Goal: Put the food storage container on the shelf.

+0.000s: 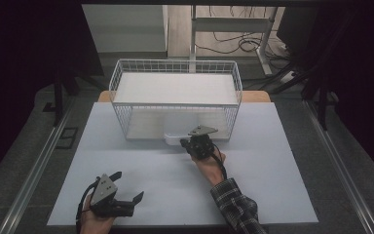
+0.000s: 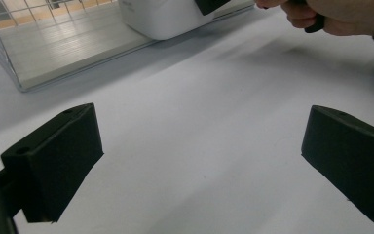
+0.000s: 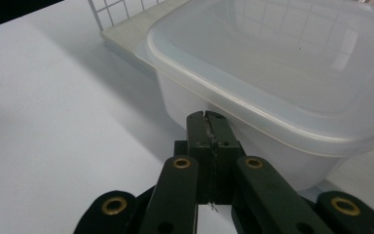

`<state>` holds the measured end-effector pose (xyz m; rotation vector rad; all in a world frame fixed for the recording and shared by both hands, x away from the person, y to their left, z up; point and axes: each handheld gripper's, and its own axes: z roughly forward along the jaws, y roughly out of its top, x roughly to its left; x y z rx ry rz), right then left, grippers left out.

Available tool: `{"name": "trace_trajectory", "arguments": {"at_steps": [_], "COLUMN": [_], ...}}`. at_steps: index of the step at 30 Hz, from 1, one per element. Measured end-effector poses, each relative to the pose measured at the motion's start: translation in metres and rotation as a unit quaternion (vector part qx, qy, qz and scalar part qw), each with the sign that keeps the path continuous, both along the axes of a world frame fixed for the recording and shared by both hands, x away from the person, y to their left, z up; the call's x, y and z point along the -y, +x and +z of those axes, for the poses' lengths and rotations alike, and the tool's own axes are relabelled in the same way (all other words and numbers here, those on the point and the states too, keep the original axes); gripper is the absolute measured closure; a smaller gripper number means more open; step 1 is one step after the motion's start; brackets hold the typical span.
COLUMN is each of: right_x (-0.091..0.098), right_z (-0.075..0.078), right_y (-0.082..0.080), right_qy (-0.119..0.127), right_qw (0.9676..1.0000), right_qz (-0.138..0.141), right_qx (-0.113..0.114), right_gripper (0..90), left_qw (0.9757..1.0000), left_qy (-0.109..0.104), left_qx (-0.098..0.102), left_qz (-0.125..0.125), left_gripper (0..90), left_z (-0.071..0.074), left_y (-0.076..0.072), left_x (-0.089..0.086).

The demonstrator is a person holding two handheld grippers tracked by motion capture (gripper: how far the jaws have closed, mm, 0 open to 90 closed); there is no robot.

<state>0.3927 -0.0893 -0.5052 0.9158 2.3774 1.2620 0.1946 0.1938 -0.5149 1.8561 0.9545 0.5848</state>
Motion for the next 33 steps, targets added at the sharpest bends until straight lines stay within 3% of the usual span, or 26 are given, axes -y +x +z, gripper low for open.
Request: {"name": "trace_trajectory", "arguments": {"at_steps": [1, 4, 8, 14, 20, 24, 33], "right_x": [-0.001, -0.002, -0.005, -0.011, -0.015, -0.017, -0.018], "right_z": [0.001, 0.002, 0.003, 0.004, 0.005, 0.005, 0.008], "right_y": [0.003, 0.006, 0.013, 0.022, 0.03, 0.034, 0.039], "right_qy": [-0.003, 0.0, -0.003, -0.013, -0.02, -0.024, -0.03], "right_qw": [1.0, 1.0, 1.0, 0.9998, 0.9997, 0.9996, 0.9993], "right_qz": [-0.002, -0.003, -0.004, -0.006, -0.008, -0.011, -0.017], "right_qx": [0.003, 0.004, 0.007, 0.013, 0.015, 0.015, 0.014], "right_gripper": [89.3, 89.3, 89.3, 89.4, 89.4, 89.3, 88.9], "left_qw": [0.9999, 0.9998, 0.9993, 0.9995, 0.9995, 0.9989, 0.9989], "left_qy": [0.005, -0.003, -0.029, -0.029, -0.028, -0.041, -0.041], "left_qx": [0.013, 0.021, 0.021, 0.015, 0.009, 0.002, 0.004], "left_qz": [0.0, -0.002, -0.004, 0.001, -0.011, -0.02, -0.02], "left_gripper": [1.5, 1.7, 1.7, 1.8, 2.5, 2.7, 2.8], "left_z": [0.0, 0.001, 0.002, 0.001, 0.0, -0.002, -0.001], "left_y": [-0.001, -0.001, 0.0, 0.0, 0.002, 0.004, 0.004], "left_x": [0.001, 0.0, -0.004, -0.004, -0.004, -0.006, -0.007]}}
